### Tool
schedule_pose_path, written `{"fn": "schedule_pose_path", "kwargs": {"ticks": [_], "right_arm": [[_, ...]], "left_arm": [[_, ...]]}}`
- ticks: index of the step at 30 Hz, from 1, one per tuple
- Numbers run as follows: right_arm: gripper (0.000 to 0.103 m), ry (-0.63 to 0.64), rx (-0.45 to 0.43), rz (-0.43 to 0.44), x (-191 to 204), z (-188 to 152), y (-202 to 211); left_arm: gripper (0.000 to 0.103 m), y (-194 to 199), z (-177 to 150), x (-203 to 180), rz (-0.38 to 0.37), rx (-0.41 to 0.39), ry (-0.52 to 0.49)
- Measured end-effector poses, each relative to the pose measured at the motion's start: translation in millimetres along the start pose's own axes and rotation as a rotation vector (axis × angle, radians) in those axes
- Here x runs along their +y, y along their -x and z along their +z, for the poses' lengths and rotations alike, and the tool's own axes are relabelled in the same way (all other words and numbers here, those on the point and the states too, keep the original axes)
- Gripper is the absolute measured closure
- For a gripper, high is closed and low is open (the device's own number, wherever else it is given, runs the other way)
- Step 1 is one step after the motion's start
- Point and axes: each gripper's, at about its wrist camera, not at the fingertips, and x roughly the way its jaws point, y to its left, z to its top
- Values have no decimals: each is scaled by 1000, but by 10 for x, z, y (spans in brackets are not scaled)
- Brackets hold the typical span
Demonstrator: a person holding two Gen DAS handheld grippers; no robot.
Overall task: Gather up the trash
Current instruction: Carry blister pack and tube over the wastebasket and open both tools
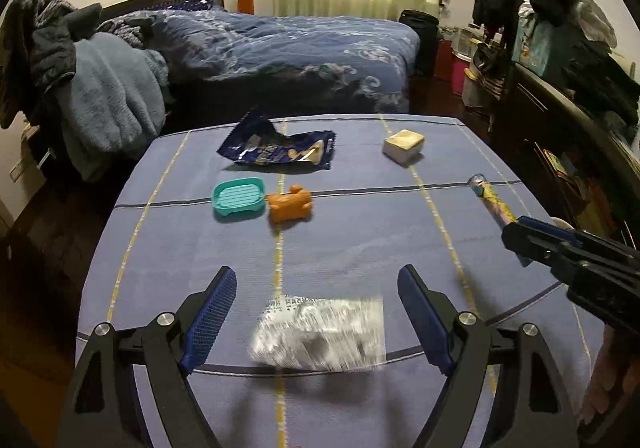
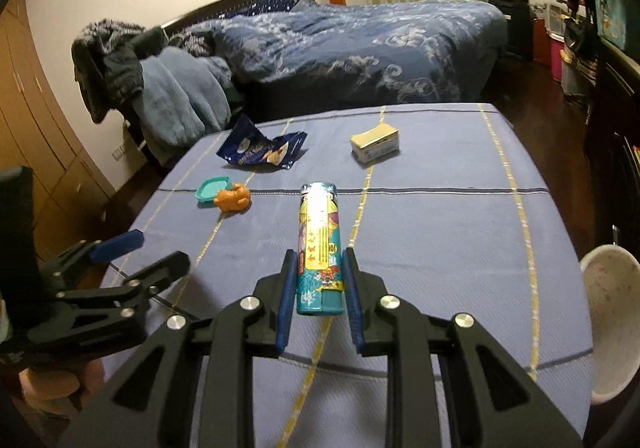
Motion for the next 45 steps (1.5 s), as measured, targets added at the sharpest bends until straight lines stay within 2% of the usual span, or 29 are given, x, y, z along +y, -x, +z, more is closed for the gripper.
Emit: {"fn": "schedule_pose_path", "kwargs": {"ticks": [9, 13, 18, 21, 28, 34, 38, 45], "right_arm": [[79, -53, -28, 10, -174, -98, 223], [79, -77, -40, 10, -254, -146, 289], [79, -87, -55, 20, -289, -161, 360], [79, -86, -61, 29, -279, -165, 386], [79, -92, -66, 42, -295, -208, 427], [79, -109, -77, 52, -363, -274, 487], [79, -141, -100, 42, -523, -360, 597], [79, -272, -147, -29, -1169, -587, 881]], "left_arm": [[21, 34, -24, -234, 6, 2, -53], [14, -125, -137, -268, 28, 75, -73], [14, -370, -310, -273, 72, 153, -85], [24, -384, -334, -236, 24, 142, -61], [24, -206, -286, -217, 4, 70, -24], [24, -7, -101, -366, 0, 12, -55], [24, 31, 21, -636, -27, -6, -105], [24, -104, 226, -1403, -129, -15, -200]]}}
